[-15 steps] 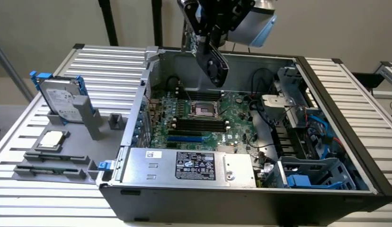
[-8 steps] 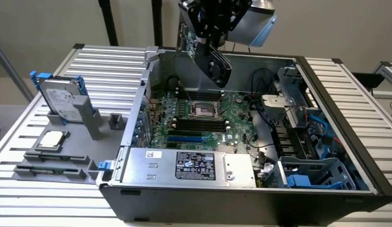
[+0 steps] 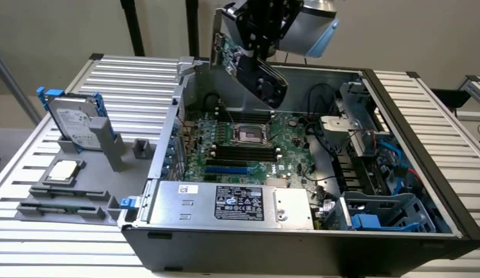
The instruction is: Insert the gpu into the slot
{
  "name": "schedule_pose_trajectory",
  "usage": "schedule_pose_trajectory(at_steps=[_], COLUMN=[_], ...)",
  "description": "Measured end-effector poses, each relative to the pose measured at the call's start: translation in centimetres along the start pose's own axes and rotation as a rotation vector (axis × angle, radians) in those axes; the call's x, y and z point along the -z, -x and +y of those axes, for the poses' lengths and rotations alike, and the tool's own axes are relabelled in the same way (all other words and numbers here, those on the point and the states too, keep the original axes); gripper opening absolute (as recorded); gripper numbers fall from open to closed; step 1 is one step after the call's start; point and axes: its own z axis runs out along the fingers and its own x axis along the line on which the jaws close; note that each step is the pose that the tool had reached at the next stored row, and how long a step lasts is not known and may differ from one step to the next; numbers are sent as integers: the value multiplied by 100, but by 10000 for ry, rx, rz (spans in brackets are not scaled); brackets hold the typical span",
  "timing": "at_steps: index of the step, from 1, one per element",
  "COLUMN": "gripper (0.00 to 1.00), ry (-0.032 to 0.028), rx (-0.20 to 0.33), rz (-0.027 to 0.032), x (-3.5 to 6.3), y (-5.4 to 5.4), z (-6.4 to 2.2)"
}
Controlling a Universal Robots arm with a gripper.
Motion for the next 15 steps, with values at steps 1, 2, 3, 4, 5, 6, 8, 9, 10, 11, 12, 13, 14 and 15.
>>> schedule_pose_trajectory(at_steps=[1,2,3,4,5,6,8,9,10,11,12,13,14,15], gripper=[26,26,26,26,26,26,26,26,26,26,26,26,26,26], ry=[-11,-21,-31,-43,-56,-69,-97,-112,-127,-142,-157,-172,-186,-201], rx=[184,358,543,727,902,1081,1446,1636,1817,1995,2176,2355,2536,2721], rz=[10,19,28,36,43,49,59,63,65,66,67,68,68,69], x=[-7,-15,-22,-30,-36,-43,-56,-63,-69,-75,-82,-88,-95,-102], y=[0,1,1,1,1,2,2,2,3,3,3,3,4,4], z=[0,-1,-1,-2,-3,-3,-4,-5,-5,-6,-6,-6,-7,-7])
